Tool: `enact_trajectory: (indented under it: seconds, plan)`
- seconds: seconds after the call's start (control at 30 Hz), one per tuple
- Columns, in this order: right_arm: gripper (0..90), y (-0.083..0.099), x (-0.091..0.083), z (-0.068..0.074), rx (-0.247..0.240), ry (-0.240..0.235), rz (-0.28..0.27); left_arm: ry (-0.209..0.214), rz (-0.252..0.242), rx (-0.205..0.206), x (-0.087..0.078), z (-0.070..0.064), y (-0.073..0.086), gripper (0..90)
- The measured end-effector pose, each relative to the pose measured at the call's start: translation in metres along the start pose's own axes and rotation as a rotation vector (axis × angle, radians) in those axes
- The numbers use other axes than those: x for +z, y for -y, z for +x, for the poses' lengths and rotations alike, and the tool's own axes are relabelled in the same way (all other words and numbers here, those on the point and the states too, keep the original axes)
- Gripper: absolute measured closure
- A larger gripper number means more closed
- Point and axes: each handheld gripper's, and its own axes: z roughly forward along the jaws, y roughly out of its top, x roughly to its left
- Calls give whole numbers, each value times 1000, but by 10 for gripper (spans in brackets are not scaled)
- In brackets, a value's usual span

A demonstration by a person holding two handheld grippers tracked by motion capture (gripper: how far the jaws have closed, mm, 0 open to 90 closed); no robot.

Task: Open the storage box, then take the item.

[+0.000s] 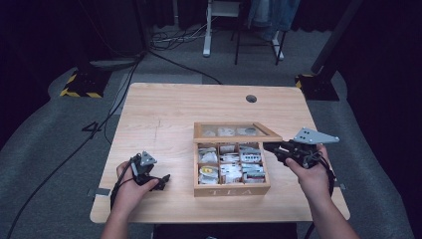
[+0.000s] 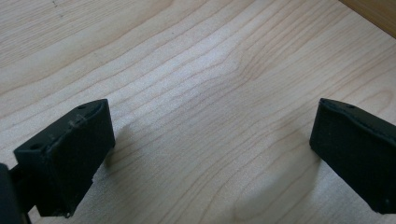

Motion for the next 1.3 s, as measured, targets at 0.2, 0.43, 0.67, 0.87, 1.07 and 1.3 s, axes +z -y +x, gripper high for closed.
enact_trajectory:
  seconds: [0.2,0.43,0.67,0.87,1.07,1.3]
  plan:
    - [778,-2,2,-1,-25,25,-26,2,2,12,0,0,0,10]
    - [778,-4,3,-1,-40,43,-36,3,-10,-2,0,0,0,20]
    - [776,-3,3,-1,-38,39,-38,8,-20,-16,-7,1,-1,189]
    - [775,-4,3,-1,-37,37,-39,26,-48,-15,-17,-3,-6,242]
    - [774,-3,2,-1,-37,38,-37,86,-95,26,-37,-18,-21,273]
    - [774,-3,2,-1,-36,36,-38,123,-152,93,-60,-41,-42,278]
